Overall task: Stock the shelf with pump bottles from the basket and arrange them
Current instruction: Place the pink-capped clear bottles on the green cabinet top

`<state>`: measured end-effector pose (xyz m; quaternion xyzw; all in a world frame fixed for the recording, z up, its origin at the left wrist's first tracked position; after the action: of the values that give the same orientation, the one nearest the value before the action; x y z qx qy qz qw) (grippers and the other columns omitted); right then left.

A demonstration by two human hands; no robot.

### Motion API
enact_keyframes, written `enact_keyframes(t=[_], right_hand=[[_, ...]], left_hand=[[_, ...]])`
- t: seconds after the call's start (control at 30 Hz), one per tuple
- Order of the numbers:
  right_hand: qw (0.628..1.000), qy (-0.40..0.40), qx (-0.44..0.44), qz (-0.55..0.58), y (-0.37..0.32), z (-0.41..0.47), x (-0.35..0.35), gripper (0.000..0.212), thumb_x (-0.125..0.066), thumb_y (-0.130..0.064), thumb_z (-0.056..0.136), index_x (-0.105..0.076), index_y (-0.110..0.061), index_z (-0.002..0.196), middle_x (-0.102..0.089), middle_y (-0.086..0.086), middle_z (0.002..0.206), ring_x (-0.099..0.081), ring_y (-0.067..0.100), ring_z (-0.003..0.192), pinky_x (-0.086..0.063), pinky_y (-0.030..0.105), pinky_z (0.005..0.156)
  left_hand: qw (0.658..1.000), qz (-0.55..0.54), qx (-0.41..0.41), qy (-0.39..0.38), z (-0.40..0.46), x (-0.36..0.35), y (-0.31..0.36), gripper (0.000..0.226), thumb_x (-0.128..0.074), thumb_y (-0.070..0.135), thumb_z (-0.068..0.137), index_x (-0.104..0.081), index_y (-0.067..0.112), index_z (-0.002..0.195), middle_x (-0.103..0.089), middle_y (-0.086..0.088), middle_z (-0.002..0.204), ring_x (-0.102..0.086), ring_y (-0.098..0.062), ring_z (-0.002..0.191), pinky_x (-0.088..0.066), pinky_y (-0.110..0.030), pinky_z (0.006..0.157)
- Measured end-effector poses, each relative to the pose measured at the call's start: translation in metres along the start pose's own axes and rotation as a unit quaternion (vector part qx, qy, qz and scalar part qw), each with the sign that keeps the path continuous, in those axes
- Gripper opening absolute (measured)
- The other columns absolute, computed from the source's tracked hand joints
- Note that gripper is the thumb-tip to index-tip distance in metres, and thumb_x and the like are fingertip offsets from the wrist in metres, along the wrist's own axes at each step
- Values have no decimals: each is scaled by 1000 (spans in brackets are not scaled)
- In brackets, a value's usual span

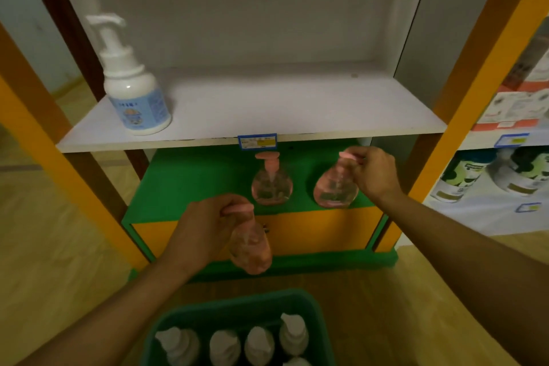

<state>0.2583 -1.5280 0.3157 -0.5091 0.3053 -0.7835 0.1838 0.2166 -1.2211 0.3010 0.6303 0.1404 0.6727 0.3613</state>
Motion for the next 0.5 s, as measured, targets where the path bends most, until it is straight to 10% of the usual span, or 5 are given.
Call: enact_keyframes(t=[0.5], right_hand=[[1000, -29, 8, 3, 0, 31, -39, 17, -65, -19, 86, -72, -18, 101, -74, 1, 99, -66, 14, 89, -54, 36, 89]], left_hand=[[998, -55, 17, 26, 1, -12, -12, 19, -67, 22, 83, -71, 27, 101, -60, 29, 87, -52, 30, 79, -36, 8, 63]])
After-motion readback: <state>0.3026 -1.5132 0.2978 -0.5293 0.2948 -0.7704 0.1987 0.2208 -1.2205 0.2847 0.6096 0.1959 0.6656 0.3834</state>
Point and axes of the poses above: each hand's wrist, its own z-axis towards the middle knuckle, its own x-axis out of the back of the hand, y = z × x, the point moved 10 cm from there along z, towards the middle knuckle
